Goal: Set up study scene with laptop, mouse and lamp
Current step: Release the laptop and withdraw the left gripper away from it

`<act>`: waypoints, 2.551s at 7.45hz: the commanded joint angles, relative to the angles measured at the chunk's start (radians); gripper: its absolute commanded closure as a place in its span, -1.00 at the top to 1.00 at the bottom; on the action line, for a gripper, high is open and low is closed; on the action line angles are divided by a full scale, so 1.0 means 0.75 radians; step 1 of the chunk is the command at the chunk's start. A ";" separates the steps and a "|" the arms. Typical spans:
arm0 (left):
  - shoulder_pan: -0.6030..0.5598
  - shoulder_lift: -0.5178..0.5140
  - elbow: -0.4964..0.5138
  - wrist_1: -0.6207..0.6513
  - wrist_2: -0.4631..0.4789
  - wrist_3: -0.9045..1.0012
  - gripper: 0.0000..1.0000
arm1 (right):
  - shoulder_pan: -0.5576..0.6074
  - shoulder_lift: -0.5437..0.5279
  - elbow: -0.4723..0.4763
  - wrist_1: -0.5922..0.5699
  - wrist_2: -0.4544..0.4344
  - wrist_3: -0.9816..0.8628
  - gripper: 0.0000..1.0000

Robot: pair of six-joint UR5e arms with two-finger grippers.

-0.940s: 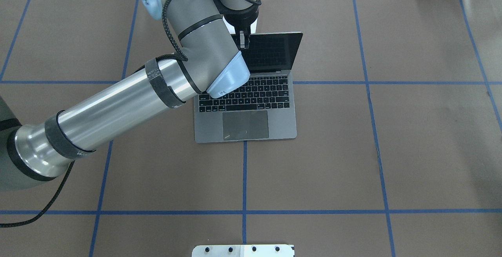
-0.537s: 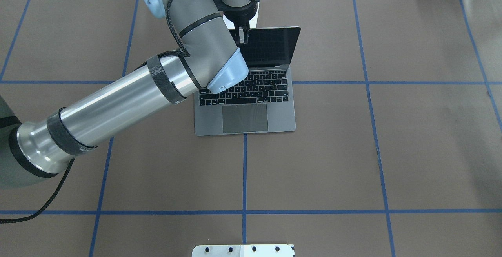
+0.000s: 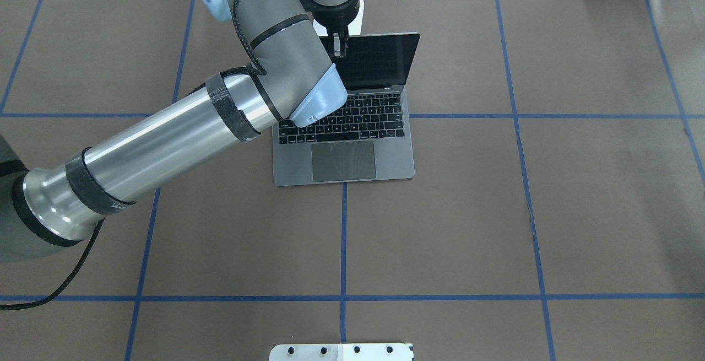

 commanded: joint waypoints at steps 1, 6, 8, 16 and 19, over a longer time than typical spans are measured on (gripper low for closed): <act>-0.002 0.002 -0.001 0.002 -0.002 0.045 0.12 | 0.000 0.004 0.000 -0.002 0.000 0.000 0.99; -0.002 0.336 -0.550 0.114 -0.075 0.185 0.47 | 0.000 0.012 -0.027 -0.002 0.002 0.000 0.98; -0.002 0.578 -0.904 0.224 -0.078 0.475 0.52 | 0.002 0.000 -0.061 0.006 0.002 -0.195 0.99; -0.006 1.012 -1.341 0.213 -0.086 1.437 0.98 | 0.090 -0.133 -0.409 -0.004 -0.026 -1.063 0.98; -0.020 1.053 -1.396 0.227 -0.086 1.590 0.98 | 0.086 -0.139 -0.415 -0.087 -0.139 -1.273 0.98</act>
